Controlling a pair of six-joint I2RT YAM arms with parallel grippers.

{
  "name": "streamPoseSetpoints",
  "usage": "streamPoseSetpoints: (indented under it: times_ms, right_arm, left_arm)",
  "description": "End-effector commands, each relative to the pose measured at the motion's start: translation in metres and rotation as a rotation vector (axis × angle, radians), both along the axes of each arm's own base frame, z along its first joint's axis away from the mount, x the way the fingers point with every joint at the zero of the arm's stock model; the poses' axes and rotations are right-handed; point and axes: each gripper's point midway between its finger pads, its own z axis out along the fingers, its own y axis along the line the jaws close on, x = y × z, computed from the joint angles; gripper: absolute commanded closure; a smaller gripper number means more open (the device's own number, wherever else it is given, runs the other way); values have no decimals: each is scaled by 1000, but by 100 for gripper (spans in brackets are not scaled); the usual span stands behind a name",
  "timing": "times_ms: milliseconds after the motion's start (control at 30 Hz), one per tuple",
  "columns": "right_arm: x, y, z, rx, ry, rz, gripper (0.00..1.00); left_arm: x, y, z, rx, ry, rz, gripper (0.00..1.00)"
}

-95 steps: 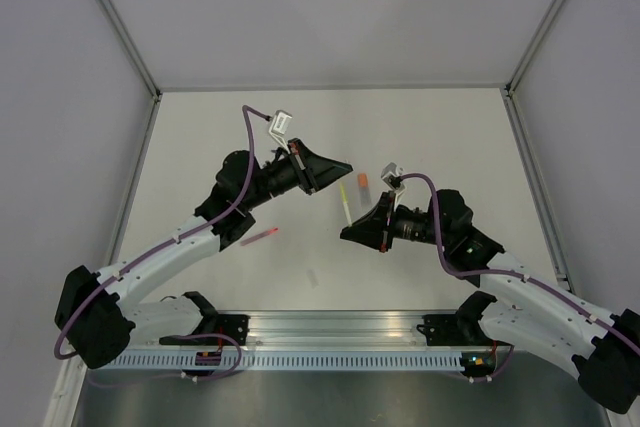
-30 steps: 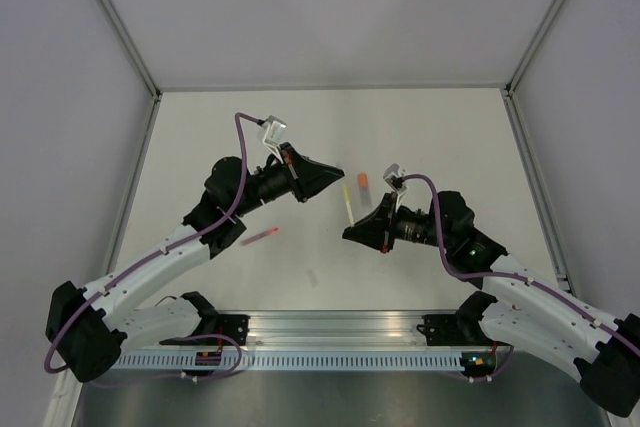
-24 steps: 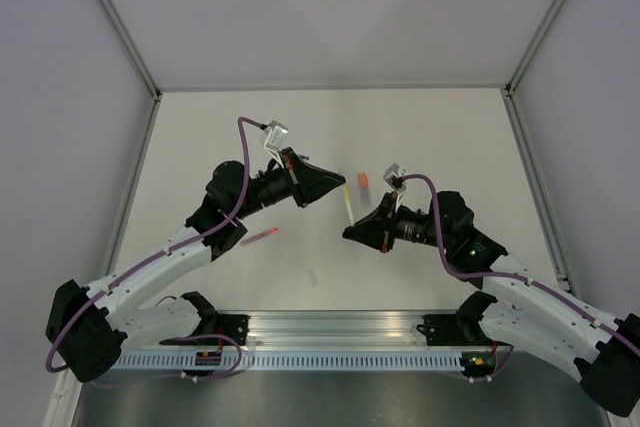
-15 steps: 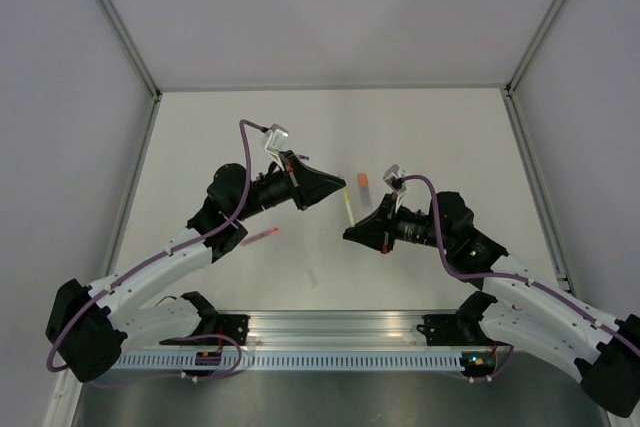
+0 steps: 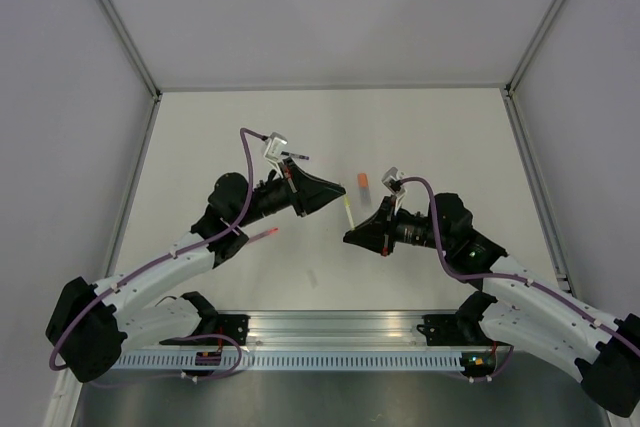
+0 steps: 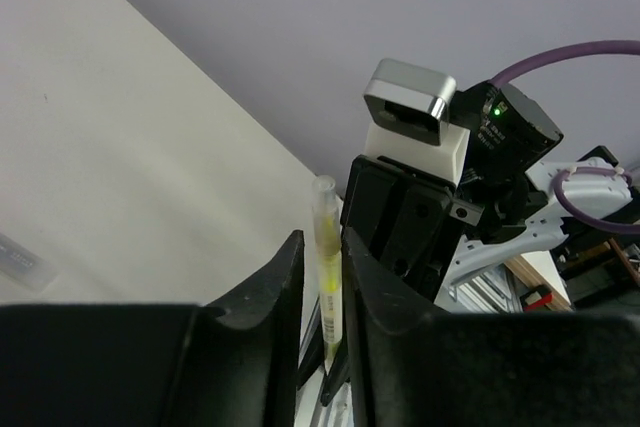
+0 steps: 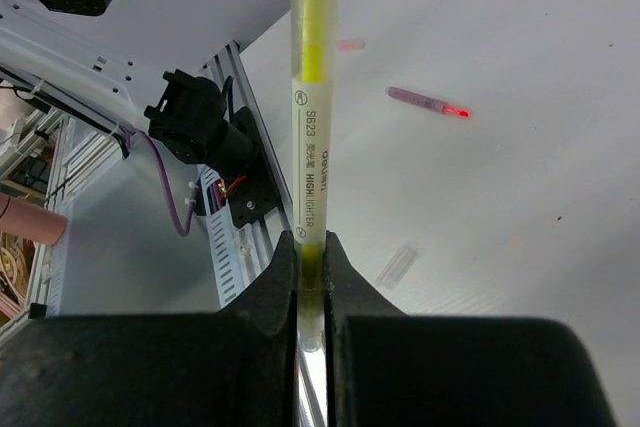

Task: Insert the pens into the pen caps

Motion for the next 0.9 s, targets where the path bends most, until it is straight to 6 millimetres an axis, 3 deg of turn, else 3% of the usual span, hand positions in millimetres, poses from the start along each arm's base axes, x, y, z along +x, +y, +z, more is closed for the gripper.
streamPoseSetpoints:
  times_ms: [0, 67, 333, 600, 867]
  right_arm:
    - [2, 6, 32, 90, -89, 28, 100]
    - [-4, 9, 34, 100, -83, 70, 100]
    - [-5, 8, 33, 94, -76, 70, 100]
    - [-5, 6, 33, 93, -75, 63, 100]
    - [-3, 6, 33, 93, -76, 52, 100]
  left_arm:
    - [-14, 0, 8, -13, -13, -49, 73]
    - [-6, 1, 15, 5, -37, -13, 66]
    - [7, -1, 39, 29, -64, 31, 54]
    - [4, -3, 39, 23, -56, 13, 55]
    - [-3, -6, 31, 22, -38, -33, 65]
